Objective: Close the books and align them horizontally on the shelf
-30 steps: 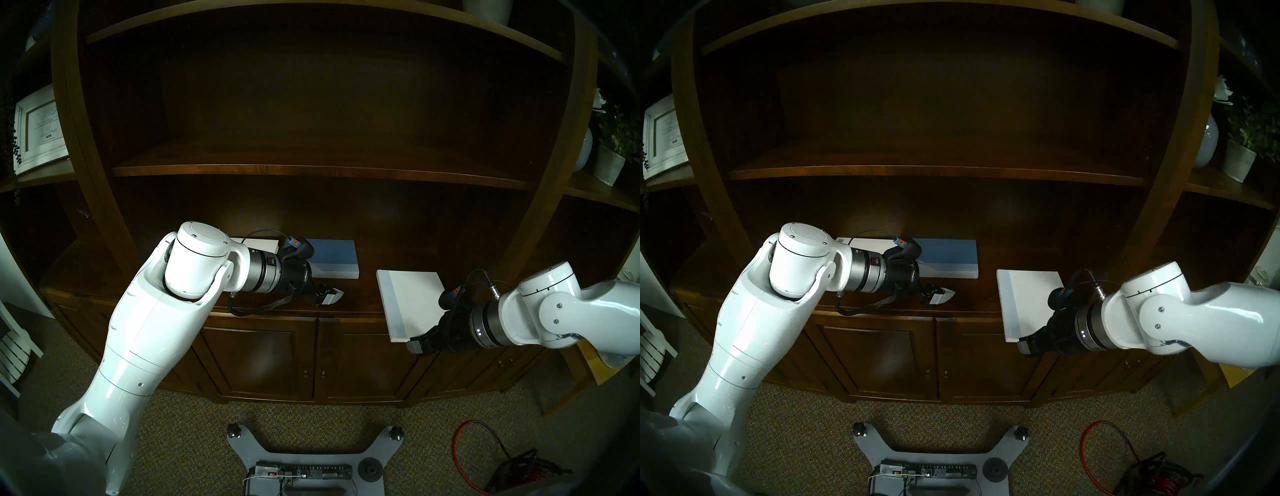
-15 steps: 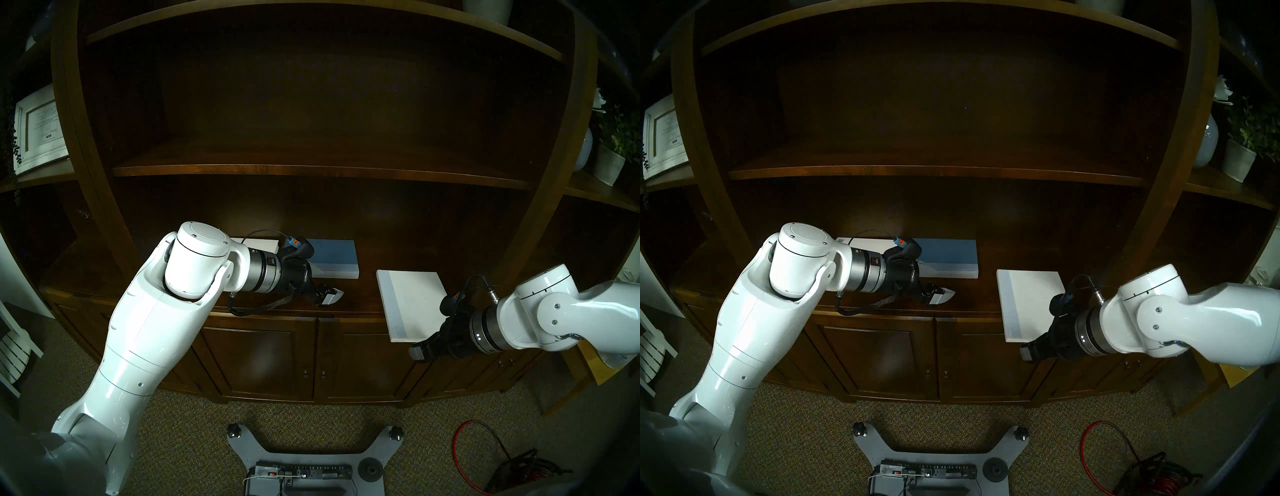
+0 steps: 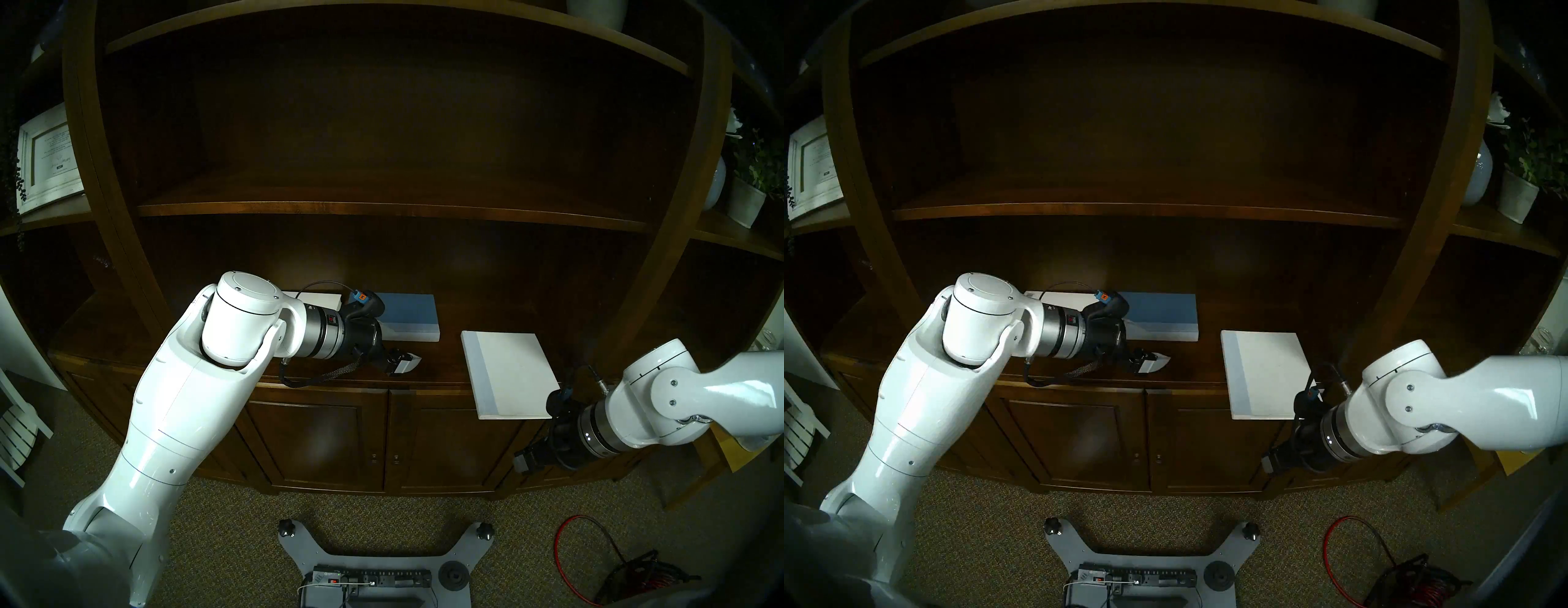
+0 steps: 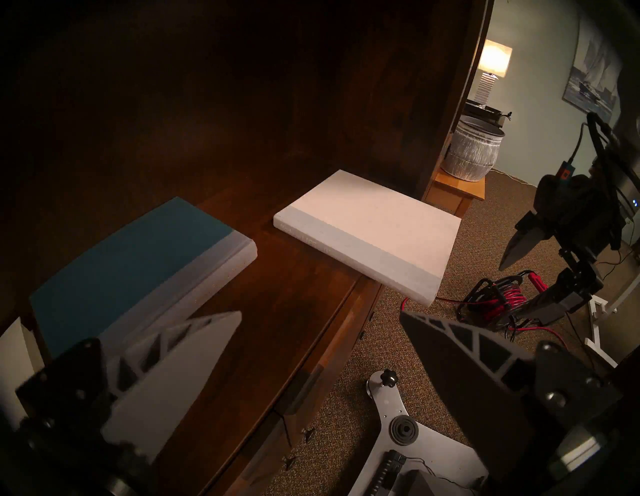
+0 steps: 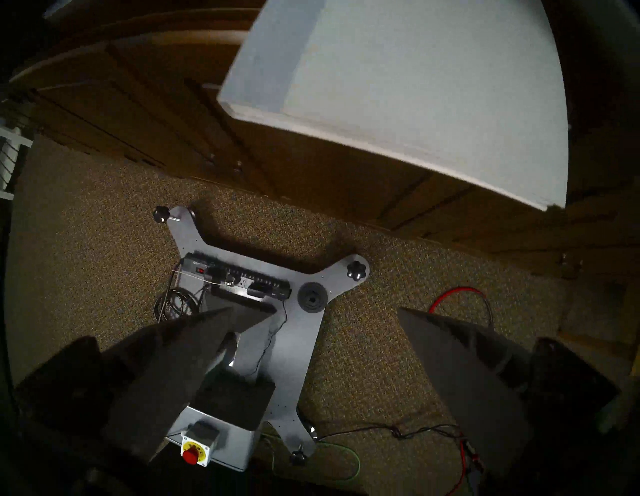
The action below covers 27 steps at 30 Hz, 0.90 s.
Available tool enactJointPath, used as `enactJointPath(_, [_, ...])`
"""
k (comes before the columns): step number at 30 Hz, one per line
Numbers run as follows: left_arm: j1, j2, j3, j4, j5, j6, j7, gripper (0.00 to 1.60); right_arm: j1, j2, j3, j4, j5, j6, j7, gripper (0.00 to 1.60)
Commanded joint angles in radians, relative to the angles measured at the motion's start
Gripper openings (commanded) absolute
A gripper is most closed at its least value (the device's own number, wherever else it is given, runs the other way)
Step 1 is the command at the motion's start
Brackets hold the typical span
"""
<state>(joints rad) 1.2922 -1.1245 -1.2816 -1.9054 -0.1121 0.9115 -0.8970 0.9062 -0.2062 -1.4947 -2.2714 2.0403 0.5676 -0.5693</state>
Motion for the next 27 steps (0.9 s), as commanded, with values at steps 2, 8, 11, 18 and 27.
enactJointPath(2, [-0.031, -0.004, -0.007, -0.018, 0.002, -0.007, 0.002, 1.60, -0.084, -0.054, 0.066, 0.051, 0.023, -0.033, -0.010, 1.60])
enactJointPath(8, [-0.029, -0.004, -0.007, -0.017, 0.002, -0.007, 0.002, 1.60, -0.138, -0.100, 0.114, 0.111, 0.034, -0.053, 0.007, 1.60])
enactJointPath(11, [-0.028, -0.004, -0.008, -0.017, 0.001, -0.007, 0.002, 1.60, -0.165, -0.126, 0.139, 0.138, 0.039, -0.064, 0.018, 1.60])
enactJointPath(18, [-0.026, -0.004, -0.008, -0.016, 0.001, -0.006, 0.001, 1.60, -0.242, -0.199, 0.200, 0.207, 0.054, -0.094, 0.054, 1.60])
enactJointPath(27, [-0.024, -0.004, -0.008, -0.015, 0.001, -0.006, 0.001, 1.60, -0.343, -0.312, 0.286, 0.289, 0.082, -0.129, 0.093, 1.60])
